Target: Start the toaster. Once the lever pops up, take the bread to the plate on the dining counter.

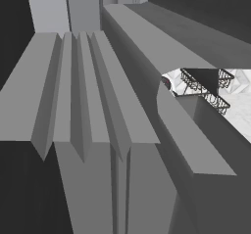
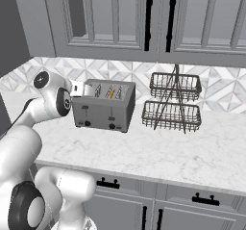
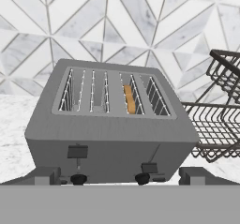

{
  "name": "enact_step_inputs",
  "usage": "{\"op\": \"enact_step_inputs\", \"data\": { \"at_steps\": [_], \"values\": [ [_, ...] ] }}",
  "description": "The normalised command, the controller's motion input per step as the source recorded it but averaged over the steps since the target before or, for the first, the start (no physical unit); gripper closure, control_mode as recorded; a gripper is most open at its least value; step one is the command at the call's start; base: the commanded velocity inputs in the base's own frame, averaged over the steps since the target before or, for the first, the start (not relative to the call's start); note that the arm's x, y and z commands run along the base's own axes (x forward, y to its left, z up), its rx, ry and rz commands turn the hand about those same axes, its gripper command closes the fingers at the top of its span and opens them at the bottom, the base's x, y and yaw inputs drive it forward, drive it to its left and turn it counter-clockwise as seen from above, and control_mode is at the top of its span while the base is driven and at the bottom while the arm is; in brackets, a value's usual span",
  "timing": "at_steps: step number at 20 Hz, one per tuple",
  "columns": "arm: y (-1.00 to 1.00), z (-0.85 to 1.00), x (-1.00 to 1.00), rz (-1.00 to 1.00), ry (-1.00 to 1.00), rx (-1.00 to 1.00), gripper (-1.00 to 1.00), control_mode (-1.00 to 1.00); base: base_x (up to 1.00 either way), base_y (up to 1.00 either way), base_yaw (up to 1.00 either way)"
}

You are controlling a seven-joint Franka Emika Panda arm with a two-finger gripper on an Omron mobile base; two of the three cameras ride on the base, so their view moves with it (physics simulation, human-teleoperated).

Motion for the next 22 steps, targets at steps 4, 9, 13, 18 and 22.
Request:
{"op": "enact_step_inputs", "data": {
  "at_steps": [4,9,13,18,22],
  "values": [
    [0.00,0.00,0.00,0.00,0.00,0.00,-1.00,-1.00,0.00,0.00,0.00],
    [0.00,0.00,0.00,0.00,0.00,0.00,-1.00,-1.00,0.00,0.00,0.00],
    [0.00,0.00,0.00,0.00,0.00,0.00,-1.00,-1.00,0.00,0.00,0.00],
    [0.00,0.00,0.00,0.00,0.00,0.00,-1.00,-1.00,0.00,0.00,0.00],
    [0.00,0.00,0.00,0.00,0.00,0.00,-1.00,-1.00,0.00,0.00,0.00]
  ]
}}
